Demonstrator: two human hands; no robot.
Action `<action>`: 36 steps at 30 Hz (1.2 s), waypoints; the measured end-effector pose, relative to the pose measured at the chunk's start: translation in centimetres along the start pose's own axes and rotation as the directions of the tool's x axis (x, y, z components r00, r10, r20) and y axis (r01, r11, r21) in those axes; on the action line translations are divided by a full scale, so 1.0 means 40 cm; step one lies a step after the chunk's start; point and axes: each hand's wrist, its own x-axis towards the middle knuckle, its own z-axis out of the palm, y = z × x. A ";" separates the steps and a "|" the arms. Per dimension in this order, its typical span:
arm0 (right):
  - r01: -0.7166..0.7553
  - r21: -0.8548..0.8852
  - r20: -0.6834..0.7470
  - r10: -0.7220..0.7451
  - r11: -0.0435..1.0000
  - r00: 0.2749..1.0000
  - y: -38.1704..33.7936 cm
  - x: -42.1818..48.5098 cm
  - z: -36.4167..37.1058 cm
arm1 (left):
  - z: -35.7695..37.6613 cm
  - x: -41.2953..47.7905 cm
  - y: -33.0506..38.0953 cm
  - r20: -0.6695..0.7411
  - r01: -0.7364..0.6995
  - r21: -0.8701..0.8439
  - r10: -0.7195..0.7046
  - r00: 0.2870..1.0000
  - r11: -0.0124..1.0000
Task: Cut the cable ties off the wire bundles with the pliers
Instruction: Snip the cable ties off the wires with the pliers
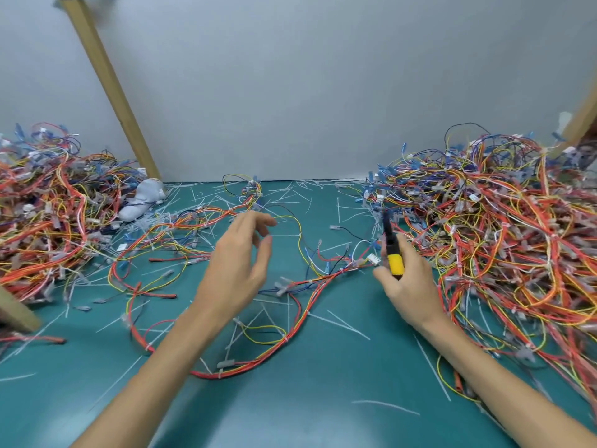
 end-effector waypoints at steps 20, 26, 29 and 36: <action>-0.422 0.572 0.169 0.402 0.704 0.900 0.011 0.020 -0.014 | 0.098 -0.090 0.037 0.297 -0.156 0.402 0.033 0.954 0.902; -0.401 0.537 0.264 0.304 0.742 0.915 0.019 0.015 -0.009 | 0.119 -0.108 -0.002 0.204 -0.033 0.209 -0.010 0.979 0.977; -0.394 0.525 0.269 0.292 0.755 0.918 0.018 0.014 -0.007 | 0.115 -0.110 -0.013 0.151 0.076 0.072 -0.087 0.985 0.994; -0.376 0.489 0.267 0.275 0.787 0.923 0.006 0.013 -0.003 | 0.108 -0.117 -0.031 0.149 0.135 0.021 -0.136 0.979 0.991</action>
